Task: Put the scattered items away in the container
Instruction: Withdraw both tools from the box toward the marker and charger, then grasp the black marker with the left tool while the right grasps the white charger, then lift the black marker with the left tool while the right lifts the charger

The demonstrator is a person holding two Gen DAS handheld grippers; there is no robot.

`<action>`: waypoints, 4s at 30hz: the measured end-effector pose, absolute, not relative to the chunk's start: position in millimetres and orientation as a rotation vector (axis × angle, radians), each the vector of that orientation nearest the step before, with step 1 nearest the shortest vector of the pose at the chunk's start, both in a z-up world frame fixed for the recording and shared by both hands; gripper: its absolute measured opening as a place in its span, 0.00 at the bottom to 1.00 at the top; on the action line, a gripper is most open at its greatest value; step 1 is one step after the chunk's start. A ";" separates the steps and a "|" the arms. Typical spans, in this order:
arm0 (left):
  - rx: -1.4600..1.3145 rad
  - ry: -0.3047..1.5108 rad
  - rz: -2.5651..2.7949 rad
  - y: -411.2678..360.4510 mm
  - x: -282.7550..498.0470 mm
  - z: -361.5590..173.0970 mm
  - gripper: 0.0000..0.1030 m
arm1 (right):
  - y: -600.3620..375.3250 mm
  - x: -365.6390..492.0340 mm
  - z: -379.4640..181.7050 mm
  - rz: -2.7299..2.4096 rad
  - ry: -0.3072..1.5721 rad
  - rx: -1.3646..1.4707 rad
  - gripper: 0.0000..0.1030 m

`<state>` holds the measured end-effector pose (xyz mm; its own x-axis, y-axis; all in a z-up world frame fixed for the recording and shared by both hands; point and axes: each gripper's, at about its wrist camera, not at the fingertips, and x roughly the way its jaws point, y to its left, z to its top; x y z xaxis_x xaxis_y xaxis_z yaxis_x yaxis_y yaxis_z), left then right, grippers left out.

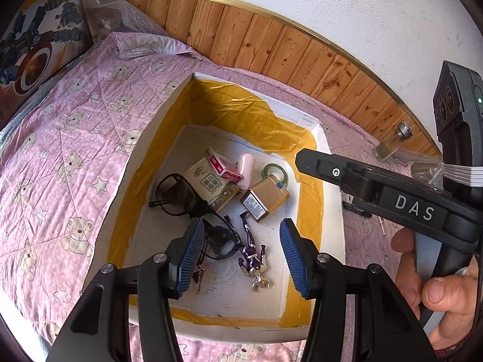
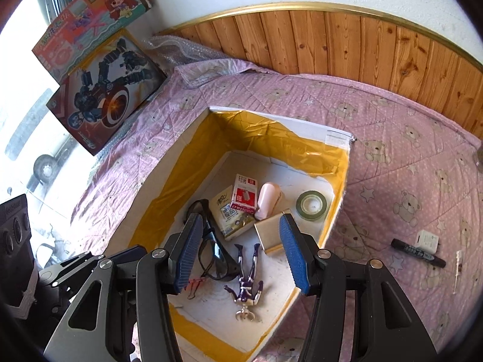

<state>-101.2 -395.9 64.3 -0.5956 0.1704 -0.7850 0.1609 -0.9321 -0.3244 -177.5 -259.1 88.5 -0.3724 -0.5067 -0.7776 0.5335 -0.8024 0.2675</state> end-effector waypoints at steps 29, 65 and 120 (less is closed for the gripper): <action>-1.319 -0.214 2.485 -192.4 -127.2 73.2 0.52 | -20.6 -173.6 53.9 -2.483 -0.243 1.337 0.55; -1.503 -0.166 2.335 -145.6 -305.7 -7.3 0.52 | -23.4 -256.3 -51.7 -2.073 -0.045 1.384 0.44; -1.503 -0.341 2.541 -136.2 -261.1 -54.9 0.13 | 1.3 -314.1 -49.9 -2.140 0.248 1.333 0.31</action>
